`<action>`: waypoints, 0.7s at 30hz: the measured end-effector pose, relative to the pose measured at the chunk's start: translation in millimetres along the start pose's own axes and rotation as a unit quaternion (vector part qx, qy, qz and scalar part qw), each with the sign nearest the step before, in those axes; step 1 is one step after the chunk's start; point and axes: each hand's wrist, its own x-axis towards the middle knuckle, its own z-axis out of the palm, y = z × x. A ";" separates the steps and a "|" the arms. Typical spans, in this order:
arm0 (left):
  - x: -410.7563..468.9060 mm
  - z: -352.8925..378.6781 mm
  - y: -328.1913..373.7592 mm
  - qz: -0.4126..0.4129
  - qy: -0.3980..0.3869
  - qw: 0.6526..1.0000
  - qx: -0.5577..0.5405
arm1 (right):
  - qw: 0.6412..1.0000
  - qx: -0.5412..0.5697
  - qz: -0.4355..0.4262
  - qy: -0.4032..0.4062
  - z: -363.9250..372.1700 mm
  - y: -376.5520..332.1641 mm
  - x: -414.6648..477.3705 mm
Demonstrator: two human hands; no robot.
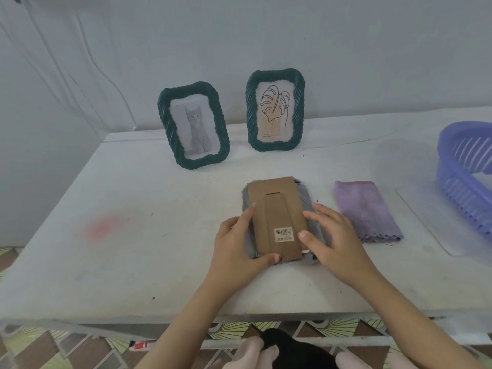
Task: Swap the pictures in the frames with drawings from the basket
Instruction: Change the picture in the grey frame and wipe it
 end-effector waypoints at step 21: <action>0.3 -62.6 -3.4 0.047 0.079 0.983 -0.159 | 0.982 0.175 -0.066 0.015 27.4 -46.1 19.6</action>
